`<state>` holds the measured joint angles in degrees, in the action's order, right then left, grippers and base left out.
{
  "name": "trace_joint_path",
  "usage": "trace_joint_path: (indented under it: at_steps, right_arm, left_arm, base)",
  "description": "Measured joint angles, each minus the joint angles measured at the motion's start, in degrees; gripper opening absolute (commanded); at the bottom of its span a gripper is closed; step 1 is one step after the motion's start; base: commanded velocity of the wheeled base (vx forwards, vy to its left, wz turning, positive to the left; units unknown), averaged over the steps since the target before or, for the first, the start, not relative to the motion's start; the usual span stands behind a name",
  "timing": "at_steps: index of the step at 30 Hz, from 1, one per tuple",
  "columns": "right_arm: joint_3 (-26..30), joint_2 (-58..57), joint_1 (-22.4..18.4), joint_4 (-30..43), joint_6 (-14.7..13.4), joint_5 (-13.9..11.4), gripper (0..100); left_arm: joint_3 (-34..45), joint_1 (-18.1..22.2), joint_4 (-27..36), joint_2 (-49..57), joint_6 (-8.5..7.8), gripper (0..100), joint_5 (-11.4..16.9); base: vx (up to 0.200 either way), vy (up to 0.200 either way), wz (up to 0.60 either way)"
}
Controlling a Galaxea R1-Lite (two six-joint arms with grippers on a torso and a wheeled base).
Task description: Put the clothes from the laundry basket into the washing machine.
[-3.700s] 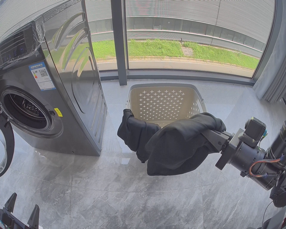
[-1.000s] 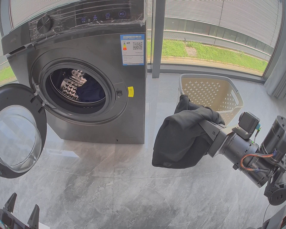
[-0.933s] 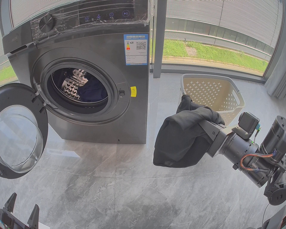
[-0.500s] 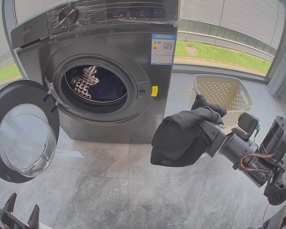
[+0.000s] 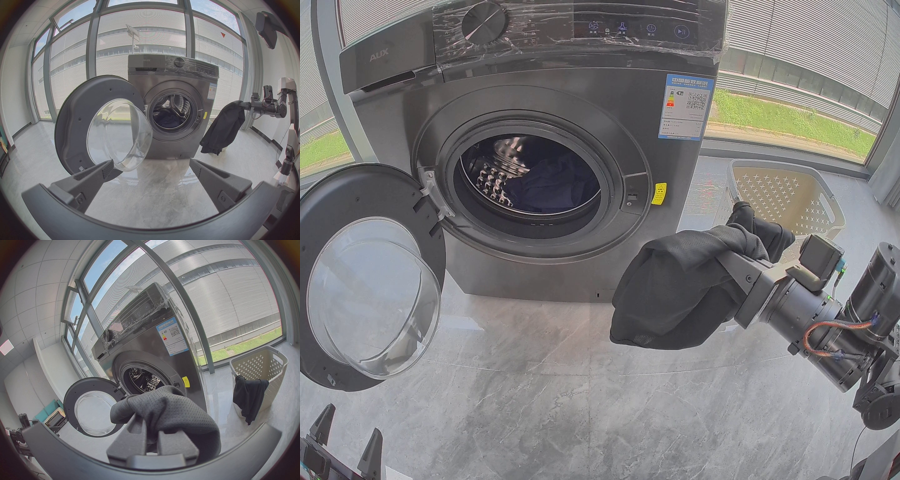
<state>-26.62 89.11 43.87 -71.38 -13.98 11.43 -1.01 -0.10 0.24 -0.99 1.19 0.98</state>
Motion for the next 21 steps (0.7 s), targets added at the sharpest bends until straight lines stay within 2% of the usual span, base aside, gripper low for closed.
trace_joint_path:
  at_steps: [14,21]
  right_arm:
    - [0.09,0.0,-0.11,0.02,-0.07,-0.09,0]
    - [0.09,0.16,-0.11,0.05,-0.09,-0.11,0]
  left_arm:
    - [0.0,0.0,0.0,-0.02,0.0,100,0.0]
    - [0.0,0.0,0.0,-0.02,0.0,100,-0.02]
  base:
    - [0.0,0.2,0.0]
    - [0.0,0.0,0.0]
